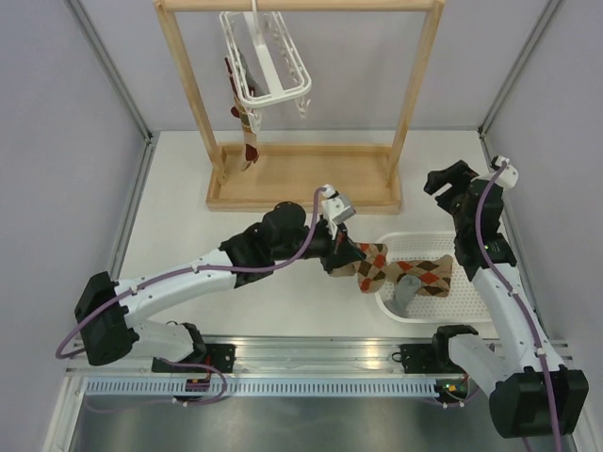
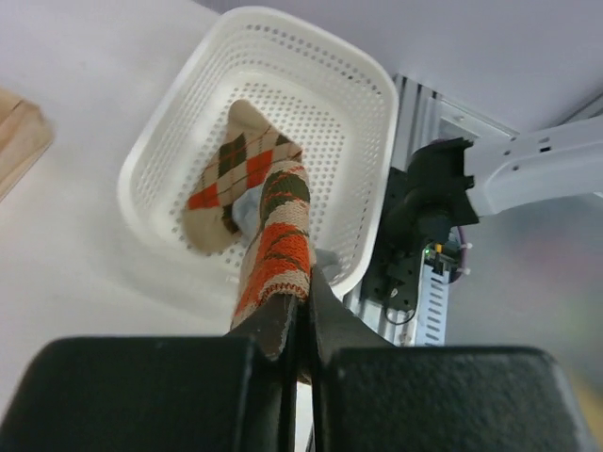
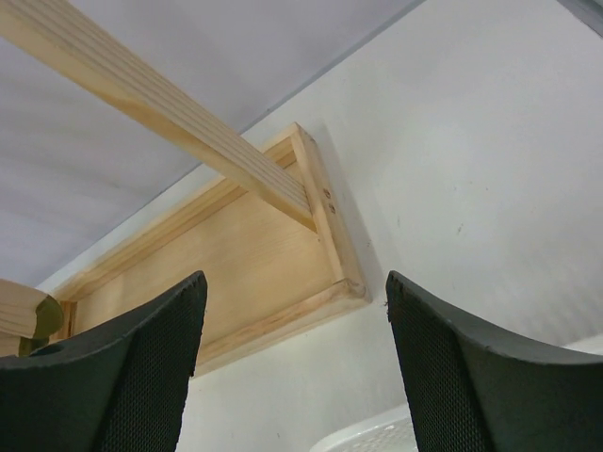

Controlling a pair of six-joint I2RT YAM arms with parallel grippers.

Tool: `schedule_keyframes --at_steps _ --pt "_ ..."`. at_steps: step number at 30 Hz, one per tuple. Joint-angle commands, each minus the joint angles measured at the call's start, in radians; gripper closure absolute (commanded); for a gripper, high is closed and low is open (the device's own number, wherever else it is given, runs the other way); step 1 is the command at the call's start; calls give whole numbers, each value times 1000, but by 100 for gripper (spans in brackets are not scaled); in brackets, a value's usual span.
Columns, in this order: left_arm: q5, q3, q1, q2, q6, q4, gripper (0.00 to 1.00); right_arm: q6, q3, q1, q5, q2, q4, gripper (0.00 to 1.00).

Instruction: Remove the socks clipped to the hanger

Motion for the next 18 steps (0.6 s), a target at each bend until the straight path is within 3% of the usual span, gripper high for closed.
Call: schedule_keyframes --at_steps 1,9,18 --pt "22 142 -58 62 15 115 98 42 -24 -90 -163 -46 -2 19" --pt "27 323 -151 267 -4 147 98 54 -41 -285 -233 -178 -54 19" --pt "-182 326 -200 402 1 124 98 30 -37 -383 -321 -215 -90 18"
